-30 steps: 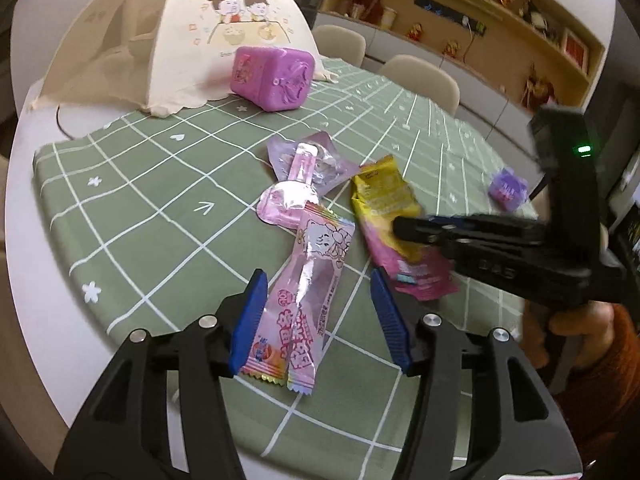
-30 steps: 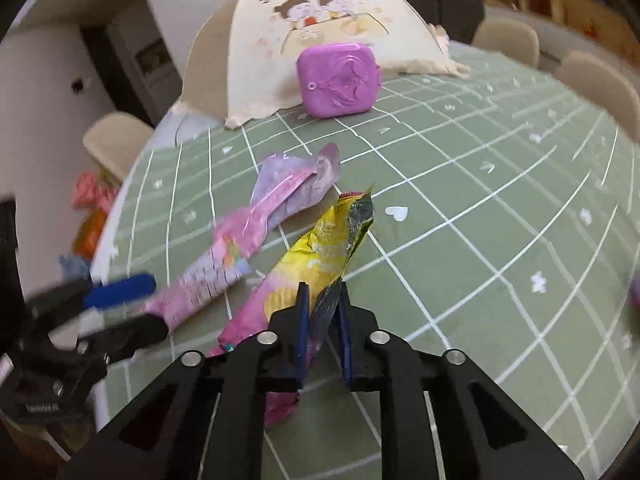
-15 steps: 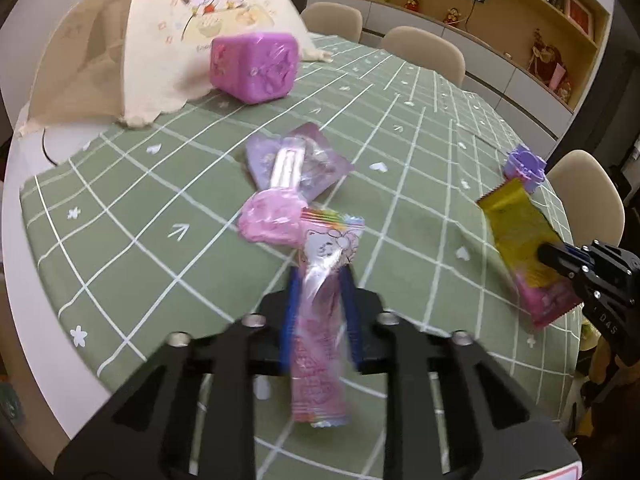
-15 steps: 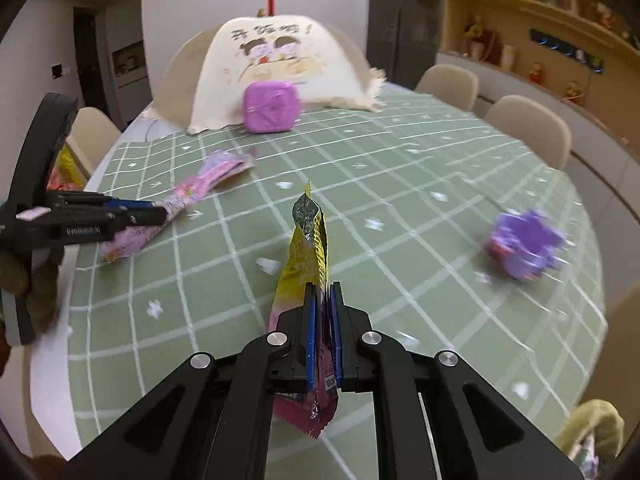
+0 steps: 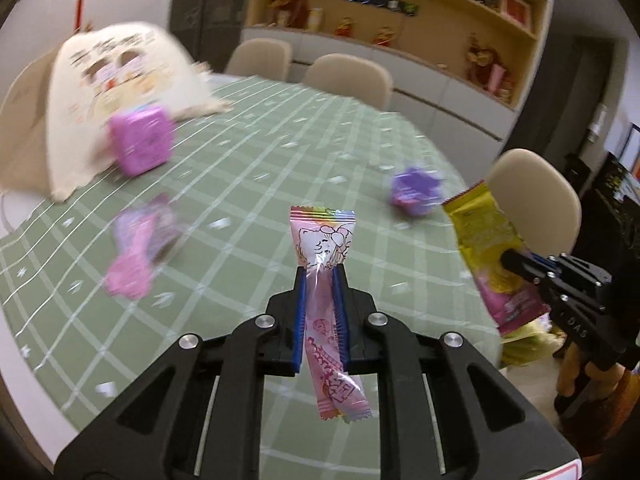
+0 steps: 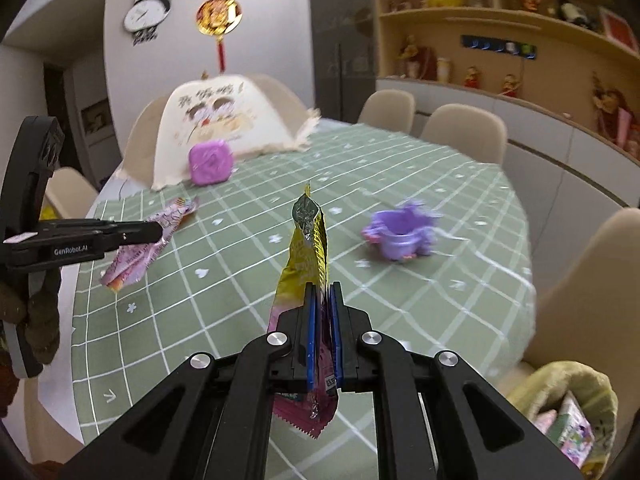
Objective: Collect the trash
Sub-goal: 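Carry the pink candy stick and yellow packet to the trash bag with both tools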
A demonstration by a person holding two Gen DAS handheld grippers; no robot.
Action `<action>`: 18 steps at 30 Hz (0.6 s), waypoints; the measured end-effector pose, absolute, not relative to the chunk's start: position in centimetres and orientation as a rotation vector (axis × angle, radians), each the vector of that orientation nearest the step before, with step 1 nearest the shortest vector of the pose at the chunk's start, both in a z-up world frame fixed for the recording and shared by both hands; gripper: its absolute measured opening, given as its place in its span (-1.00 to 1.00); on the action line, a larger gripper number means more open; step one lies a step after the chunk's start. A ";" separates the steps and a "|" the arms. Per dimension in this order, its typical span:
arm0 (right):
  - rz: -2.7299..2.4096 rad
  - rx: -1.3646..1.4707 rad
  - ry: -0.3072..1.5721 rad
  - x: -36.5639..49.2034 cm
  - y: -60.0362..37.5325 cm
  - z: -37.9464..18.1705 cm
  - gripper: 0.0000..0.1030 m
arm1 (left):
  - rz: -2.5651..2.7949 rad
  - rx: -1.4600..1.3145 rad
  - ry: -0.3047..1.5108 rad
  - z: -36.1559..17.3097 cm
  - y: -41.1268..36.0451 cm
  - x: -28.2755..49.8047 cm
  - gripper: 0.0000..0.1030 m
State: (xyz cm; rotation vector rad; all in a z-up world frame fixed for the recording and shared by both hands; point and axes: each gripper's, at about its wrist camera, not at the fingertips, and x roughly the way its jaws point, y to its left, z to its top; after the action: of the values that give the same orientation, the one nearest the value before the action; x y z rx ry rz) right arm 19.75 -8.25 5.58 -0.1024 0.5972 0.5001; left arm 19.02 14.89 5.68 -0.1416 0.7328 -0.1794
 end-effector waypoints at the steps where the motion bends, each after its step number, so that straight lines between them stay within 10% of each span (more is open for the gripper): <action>1: 0.479 -0.094 0.588 19.5 -9.5 5.8 -0.83 | -0.200 -0.135 0.719 6.1 13.6 19.1 -0.76; 18: 0.156 0.044 0.528 15.9 -29.1 6.0 -0.83 | -0.542 -0.056 0.718 5.6 -7.6 21.2 -0.76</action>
State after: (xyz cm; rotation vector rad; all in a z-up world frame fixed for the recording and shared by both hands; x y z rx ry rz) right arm 15.95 -29.07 6.01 0.0436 0.5279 0.1562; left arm 21.17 -7.57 5.63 -0.0557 0.7177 -0.5419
